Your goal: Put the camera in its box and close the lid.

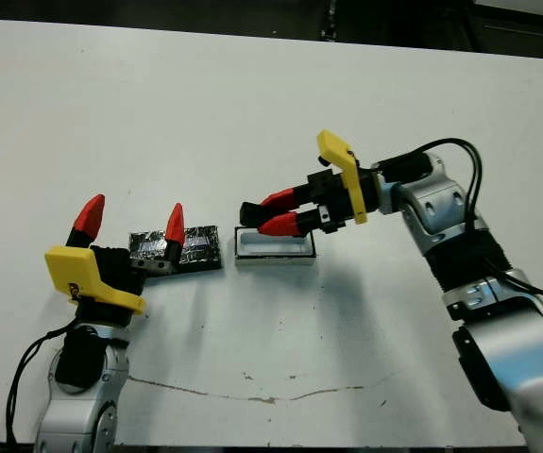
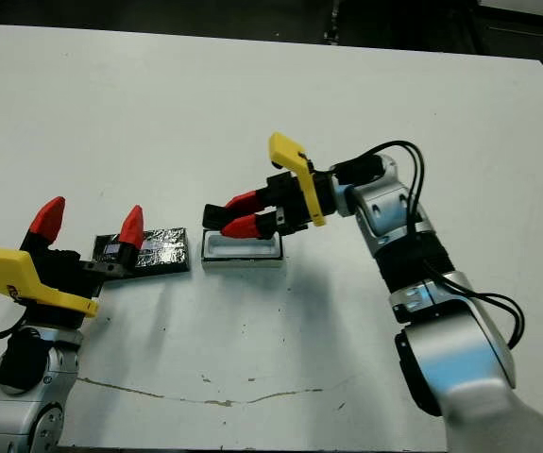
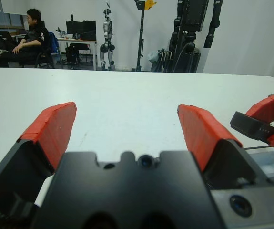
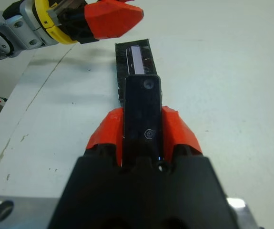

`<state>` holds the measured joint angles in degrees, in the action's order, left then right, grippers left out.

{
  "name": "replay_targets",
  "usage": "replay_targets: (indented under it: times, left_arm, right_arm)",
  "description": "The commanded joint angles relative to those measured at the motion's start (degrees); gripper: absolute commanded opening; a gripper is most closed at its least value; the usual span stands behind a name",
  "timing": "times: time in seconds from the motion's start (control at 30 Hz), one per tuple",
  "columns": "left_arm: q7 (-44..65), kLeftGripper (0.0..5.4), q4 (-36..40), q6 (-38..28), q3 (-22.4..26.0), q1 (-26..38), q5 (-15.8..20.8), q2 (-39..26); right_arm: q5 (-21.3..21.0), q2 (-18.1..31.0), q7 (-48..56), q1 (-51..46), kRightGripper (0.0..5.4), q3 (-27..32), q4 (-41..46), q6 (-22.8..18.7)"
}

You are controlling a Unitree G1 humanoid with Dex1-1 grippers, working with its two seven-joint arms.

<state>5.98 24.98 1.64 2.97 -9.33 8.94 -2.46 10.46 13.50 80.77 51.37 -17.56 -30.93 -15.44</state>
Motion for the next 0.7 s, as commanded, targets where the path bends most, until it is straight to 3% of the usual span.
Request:
replay_targets:
  times: [0.03, 0.7]
  left_arm:
    - [0.12, 5.4, -0.31, 0.11, -0.05, -0.98, -0.01, -0.26]
    - [0.73, 5.4, -1.05, -0.76, -0.16, -1.28, 0.21, -0.35]
  right_arm:
    - [-0.49, -0.4, -0.13, -0.07, 1.65, -0.29, -0.47, 1.33]
    - [-3.51, -0.51, -1.66, -1.05, 1.65, -0.1, -6.67, 7.81]
